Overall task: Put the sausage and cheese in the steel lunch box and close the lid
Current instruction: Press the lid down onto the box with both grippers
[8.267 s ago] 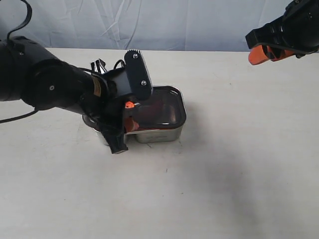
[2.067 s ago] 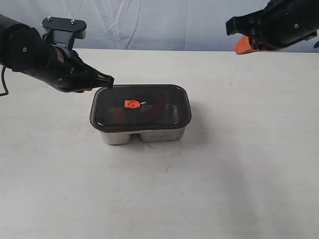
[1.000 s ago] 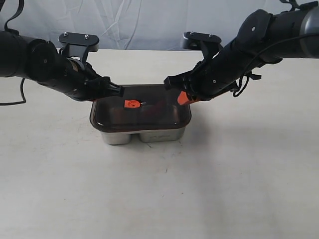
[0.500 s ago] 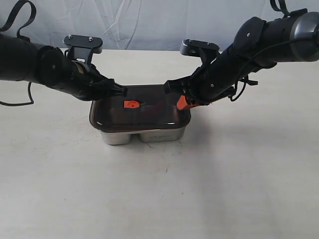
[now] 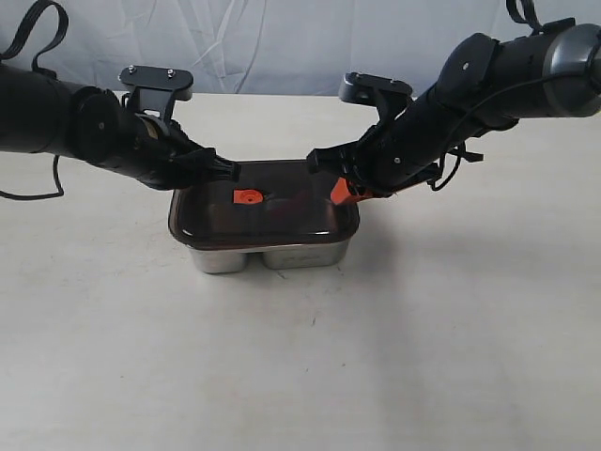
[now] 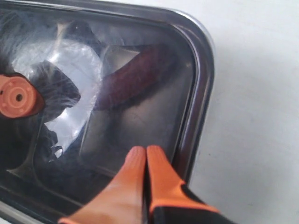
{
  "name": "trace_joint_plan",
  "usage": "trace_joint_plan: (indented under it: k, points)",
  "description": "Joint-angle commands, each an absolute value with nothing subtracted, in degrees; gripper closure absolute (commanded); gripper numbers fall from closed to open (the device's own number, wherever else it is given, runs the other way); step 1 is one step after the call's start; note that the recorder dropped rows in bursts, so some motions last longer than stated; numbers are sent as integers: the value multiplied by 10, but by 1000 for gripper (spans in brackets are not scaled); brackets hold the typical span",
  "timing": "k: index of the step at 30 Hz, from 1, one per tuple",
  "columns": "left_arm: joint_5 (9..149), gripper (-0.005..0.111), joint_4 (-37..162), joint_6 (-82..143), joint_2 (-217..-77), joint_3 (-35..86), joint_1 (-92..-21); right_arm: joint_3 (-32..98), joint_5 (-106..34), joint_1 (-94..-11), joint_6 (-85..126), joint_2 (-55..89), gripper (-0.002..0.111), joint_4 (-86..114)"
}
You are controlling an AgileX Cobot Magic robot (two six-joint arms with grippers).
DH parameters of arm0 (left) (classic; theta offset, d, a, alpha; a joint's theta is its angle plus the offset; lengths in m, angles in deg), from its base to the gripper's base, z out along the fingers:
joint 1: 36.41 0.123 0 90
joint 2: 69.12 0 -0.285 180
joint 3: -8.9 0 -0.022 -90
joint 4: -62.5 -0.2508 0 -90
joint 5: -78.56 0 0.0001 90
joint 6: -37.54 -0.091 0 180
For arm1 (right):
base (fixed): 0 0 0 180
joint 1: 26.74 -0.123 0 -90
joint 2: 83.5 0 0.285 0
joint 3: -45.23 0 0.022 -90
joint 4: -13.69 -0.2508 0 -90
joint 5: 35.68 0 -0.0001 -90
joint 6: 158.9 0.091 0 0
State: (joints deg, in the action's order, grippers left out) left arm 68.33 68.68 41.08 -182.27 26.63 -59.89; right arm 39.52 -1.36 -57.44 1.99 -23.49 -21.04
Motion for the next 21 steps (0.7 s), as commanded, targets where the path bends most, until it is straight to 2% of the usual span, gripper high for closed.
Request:
trace_joint_plan:
  k: [1, 13, 21]
  points:
    - [674, 107, 687, 399, -1824, 271, -600, 387, -3, -576, 15, -239, 108, -170]
    - [677, 107, 643, 401, -1741, 271, -600, 387, -17, -574, 15, -215, 108, -159]
    - [604, 107, 539, 489, -1737, 273, -581, 387, -15, -574, 15, -215, 108, -159]
